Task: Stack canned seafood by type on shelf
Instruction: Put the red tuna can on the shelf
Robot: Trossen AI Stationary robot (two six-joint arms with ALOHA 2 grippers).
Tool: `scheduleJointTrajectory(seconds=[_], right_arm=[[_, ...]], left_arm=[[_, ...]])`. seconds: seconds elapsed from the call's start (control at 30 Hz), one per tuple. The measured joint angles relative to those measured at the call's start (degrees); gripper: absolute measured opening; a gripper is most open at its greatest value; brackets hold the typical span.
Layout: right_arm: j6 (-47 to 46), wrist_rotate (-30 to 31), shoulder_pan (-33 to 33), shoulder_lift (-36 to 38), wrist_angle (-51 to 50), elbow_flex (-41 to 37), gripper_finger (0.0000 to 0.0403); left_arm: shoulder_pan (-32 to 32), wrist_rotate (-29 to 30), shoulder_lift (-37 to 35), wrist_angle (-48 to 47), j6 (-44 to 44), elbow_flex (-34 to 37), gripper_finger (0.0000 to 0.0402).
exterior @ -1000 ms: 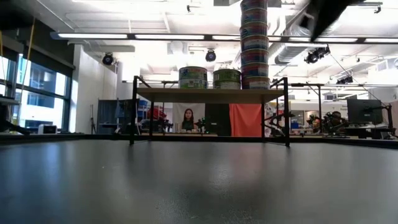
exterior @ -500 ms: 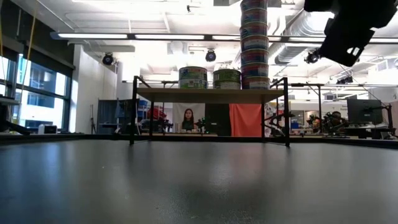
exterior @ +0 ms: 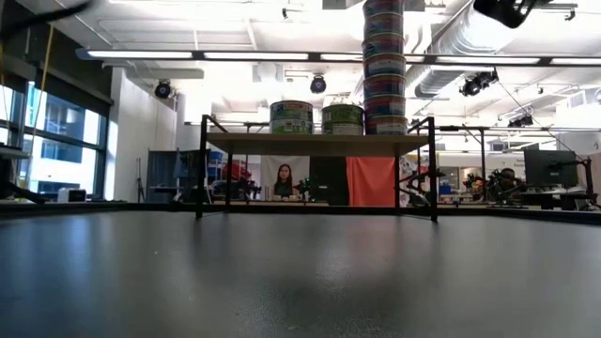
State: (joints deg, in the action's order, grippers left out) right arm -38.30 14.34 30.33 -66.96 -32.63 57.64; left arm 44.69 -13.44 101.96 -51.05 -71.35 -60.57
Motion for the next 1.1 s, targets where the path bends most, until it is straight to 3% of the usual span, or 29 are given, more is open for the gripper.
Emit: scheduleJointTrajectory(seconds=[0.13,0.27,0.37,0.5,0.63,0.83,1.1], right_arm=[[-0.31,1.34,0.92,0.0,-1.16,0.81,0.0],[-2.61,2.02,1.94,-0.11,-1.37,-0.26,0.0],[-5.54,2.02,3.02,-0.2,-1.4,-2.12,0.0],[-9.92,2.57,4.78,-0.2,-0.52,-4.9,0.0],[-15.69,4.26,6.96,-0.47,2.34,-9.09,0.0],[-27.79,7.72,10.5,-1.57,14.33,-19.92,0.0],[-34.15,13.84,9.01,-6.33,29.48,-28.29,0.0]], left_arm=[[-6.33,7.88,-0.1,6.34,6.21,-0.05,0.0],[-12.68,24.19,0.67,20.27,12.6,0.44,0.0],[-16.69,30.87,1.02,30.62,18.94,0.85,0.0],[-21.74,34.15,1.23,38.89,26.61,0.82,0.0],[-24.55,34.93,1.15,37.8,32.63,-1.74,0.0],[-23.5,34.3,-1.54,37.72,45.6,-3.79,0.0],[-20.31,35.18,-1.75,39.76,48.5,-3.83,0.0]])
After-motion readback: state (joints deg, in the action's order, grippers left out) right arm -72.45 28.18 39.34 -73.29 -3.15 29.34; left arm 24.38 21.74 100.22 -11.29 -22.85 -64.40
